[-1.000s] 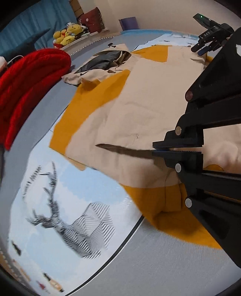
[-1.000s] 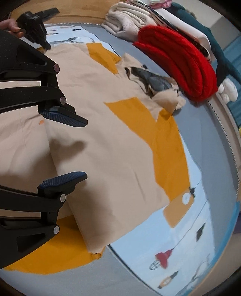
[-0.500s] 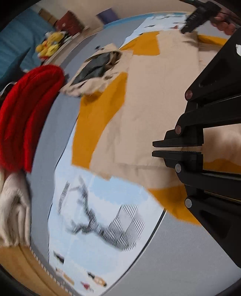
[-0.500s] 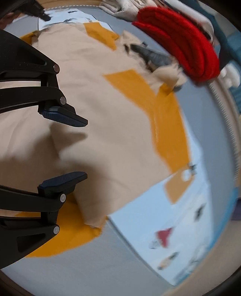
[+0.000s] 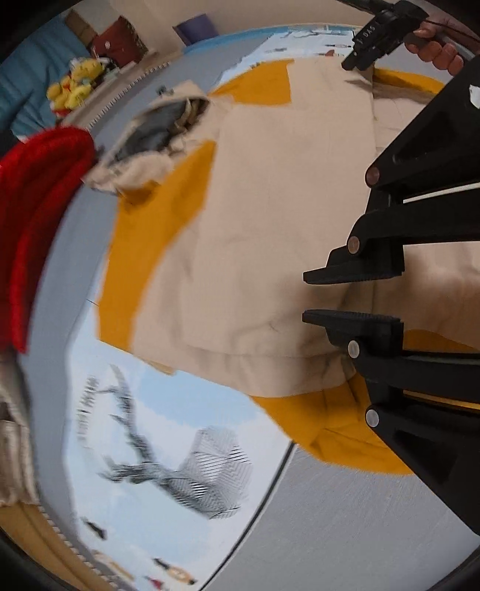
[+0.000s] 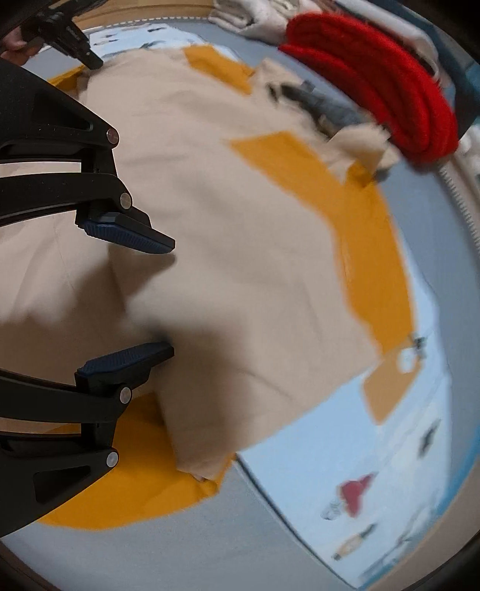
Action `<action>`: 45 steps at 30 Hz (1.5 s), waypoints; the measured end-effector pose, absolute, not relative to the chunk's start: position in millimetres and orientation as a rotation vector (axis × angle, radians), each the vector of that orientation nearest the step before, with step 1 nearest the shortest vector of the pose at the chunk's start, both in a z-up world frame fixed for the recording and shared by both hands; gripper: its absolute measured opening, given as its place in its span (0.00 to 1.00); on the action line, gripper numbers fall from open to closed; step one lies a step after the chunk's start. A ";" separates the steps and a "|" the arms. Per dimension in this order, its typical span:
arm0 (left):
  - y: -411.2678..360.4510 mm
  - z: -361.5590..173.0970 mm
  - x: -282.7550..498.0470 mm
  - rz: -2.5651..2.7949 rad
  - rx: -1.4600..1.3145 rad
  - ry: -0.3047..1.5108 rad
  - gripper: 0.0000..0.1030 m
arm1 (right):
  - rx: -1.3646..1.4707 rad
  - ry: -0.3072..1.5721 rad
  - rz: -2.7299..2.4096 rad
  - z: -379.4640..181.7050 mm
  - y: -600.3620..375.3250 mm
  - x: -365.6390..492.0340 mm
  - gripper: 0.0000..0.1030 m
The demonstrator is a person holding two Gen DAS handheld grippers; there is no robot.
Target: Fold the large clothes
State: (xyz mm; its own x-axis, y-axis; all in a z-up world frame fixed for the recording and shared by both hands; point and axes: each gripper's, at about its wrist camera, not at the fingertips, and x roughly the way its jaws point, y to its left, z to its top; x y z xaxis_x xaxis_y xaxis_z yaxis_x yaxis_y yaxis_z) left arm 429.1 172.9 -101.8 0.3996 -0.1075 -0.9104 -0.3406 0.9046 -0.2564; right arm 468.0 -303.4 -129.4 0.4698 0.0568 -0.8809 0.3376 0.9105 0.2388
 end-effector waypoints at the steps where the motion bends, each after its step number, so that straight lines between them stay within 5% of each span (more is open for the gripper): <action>1: 168.9 -93.3 427.0 0.144 -0.431 1.135 0.12 | 0.401 1.041 -0.168 -119.9 -301.2 464.8 0.50; 18: 82.4 22.7 350.4 -0.028 -0.123 0.787 0.14 | 0.264 0.597 -0.080 10.4 -301.6 368.2 0.50; 35: 29.4 192.1 182.5 0.079 -0.054 0.746 0.21 | 0.266 0.461 0.027 59.9 -322.3 311.4 0.50; 45: -16.9 233.9 222.6 0.007 -0.016 0.654 0.33 | 0.255 0.487 0.051 56.1 -332.6 305.4 0.50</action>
